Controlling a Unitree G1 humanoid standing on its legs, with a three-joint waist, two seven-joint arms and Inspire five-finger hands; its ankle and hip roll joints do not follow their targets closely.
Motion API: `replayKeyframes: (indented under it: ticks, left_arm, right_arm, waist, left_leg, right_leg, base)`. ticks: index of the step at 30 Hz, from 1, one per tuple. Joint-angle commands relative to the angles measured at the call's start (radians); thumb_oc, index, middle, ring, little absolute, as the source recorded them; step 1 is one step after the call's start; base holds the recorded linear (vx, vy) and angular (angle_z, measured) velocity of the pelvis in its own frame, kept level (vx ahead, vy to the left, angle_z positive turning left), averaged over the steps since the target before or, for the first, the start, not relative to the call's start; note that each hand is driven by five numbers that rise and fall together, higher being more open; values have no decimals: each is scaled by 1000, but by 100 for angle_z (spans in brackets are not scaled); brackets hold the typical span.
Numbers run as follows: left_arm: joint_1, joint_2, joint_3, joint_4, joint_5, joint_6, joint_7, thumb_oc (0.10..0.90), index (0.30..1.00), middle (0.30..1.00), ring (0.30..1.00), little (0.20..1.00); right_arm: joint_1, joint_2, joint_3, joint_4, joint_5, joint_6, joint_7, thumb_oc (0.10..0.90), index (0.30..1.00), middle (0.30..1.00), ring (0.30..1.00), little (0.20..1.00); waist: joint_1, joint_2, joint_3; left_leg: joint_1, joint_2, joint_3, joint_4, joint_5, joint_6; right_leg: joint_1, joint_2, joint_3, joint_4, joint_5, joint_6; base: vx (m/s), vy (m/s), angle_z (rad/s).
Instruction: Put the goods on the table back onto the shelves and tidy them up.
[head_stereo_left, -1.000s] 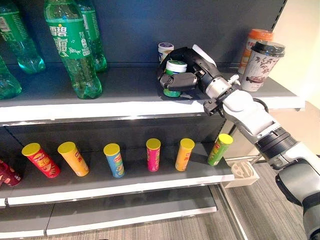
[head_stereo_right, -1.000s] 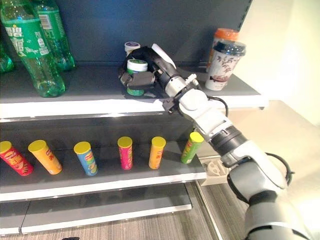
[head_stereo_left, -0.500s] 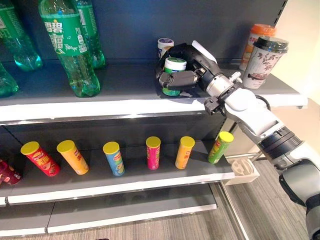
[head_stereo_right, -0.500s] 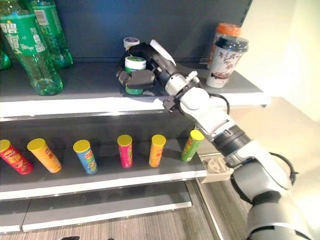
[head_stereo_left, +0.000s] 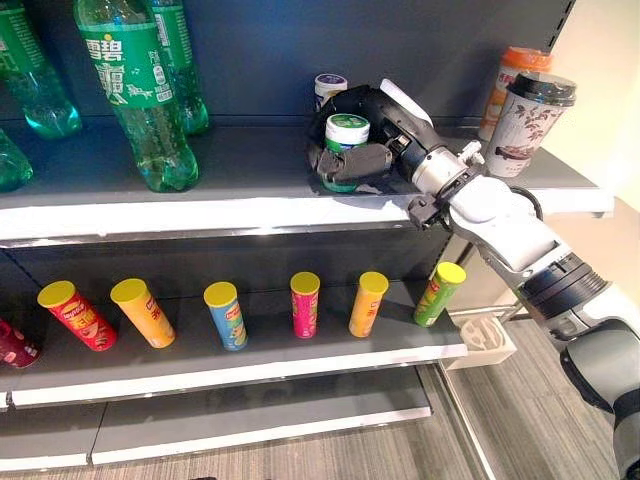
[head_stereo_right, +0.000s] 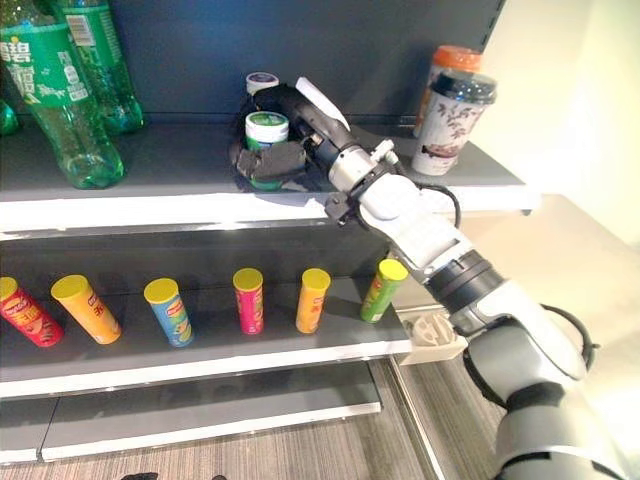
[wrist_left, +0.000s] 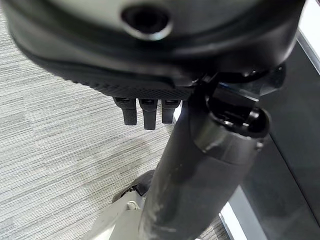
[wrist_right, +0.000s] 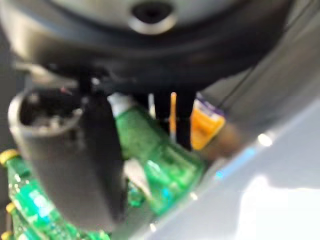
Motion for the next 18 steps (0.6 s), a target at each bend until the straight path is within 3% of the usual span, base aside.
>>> replayKeyframes:
  ticks: [1,12,18]
  left_arm:
    - [-58,52,-1,25,-29,-28,20,800,900,900,900,900]
    - [-71,62,26,35,-31,-27,38,800,900,900,900,900]
    - [-68,64,45,48,-43,-24,38,800,900,900,900,900]
  right_arm:
    - [-142,-38,-48,14,-18,-54,-45,800,900,900,900,900]
    - [-215,-157,-88,-138,-3,-103,-92,800,900,900,900,900]
    - [-259,-282,-83,-191,101,-137,-85,800,900,900,900,900]
  waist:
    - [22,-32,-32]
    - [2,-31,-38]
    - [-8,-36,-47]
  left_leg:
    - [70,29,-9,6,-137,-39]
    - [77,30,-2,6,-141,-40]
    - [81,31,0,6,-141,-43]
  right_leg:
    - [-64,-29,-12,5,68,13]
    - [-65,-28,-6,5,71,15]
    - [-62,-26,-4,9,68,16]
  base:
    - [0,0,0]
    - [0,0,0]
    - [0,0,0]
